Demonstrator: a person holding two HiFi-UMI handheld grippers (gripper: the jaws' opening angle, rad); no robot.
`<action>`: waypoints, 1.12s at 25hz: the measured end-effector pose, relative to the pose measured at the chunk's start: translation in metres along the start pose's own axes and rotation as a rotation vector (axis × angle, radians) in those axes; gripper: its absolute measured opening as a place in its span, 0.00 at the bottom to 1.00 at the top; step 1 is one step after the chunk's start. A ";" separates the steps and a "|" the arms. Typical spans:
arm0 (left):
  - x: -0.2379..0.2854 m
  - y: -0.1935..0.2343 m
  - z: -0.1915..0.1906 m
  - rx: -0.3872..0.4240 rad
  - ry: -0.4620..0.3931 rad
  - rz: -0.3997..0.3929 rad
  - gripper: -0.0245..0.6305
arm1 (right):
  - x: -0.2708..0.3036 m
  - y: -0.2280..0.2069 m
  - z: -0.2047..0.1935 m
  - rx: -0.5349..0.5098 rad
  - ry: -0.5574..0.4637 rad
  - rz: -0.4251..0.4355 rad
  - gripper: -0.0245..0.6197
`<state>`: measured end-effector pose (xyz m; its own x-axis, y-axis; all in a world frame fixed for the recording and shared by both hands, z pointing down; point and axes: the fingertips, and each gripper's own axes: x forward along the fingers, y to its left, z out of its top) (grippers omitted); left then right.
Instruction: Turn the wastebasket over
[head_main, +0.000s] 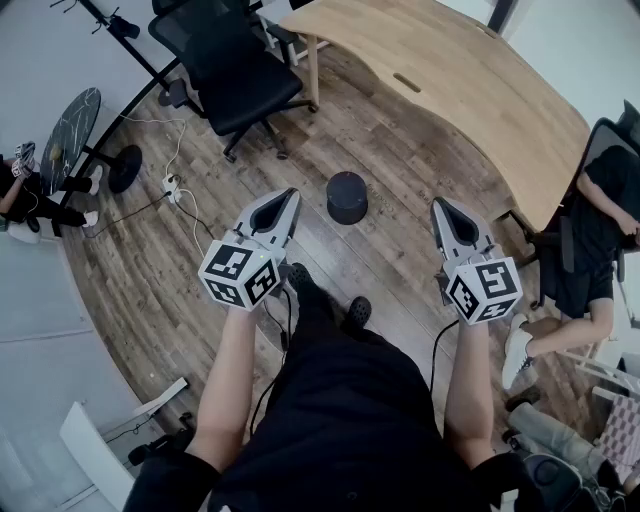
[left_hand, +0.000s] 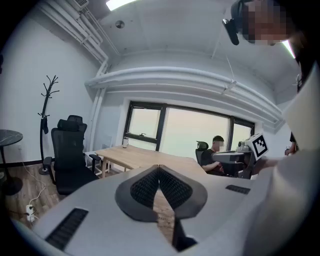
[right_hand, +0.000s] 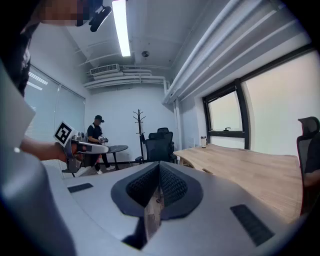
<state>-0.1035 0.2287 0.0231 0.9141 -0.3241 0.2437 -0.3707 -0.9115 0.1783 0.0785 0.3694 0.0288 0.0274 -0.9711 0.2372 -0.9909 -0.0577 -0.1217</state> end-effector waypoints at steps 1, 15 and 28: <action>0.000 0.000 0.001 0.002 0.000 0.000 0.06 | 0.000 0.001 0.000 -0.002 0.001 0.003 0.09; -0.003 -0.007 -0.006 0.011 0.022 0.004 0.06 | -0.005 0.003 -0.007 -0.029 0.013 0.012 0.09; -0.001 -0.005 -0.026 -0.015 0.071 0.008 0.06 | 0.002 0.006 -0.026 0.053 0.035 0.043 0.09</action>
<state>-0.1066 0.2405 0.0470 0.8972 -0.3122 0.3124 -0.3809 -0.9049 0.1897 0.0695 0.3730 0.0542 -0.0208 -0.9642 0.2642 -0.9827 -0.0290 -0.1831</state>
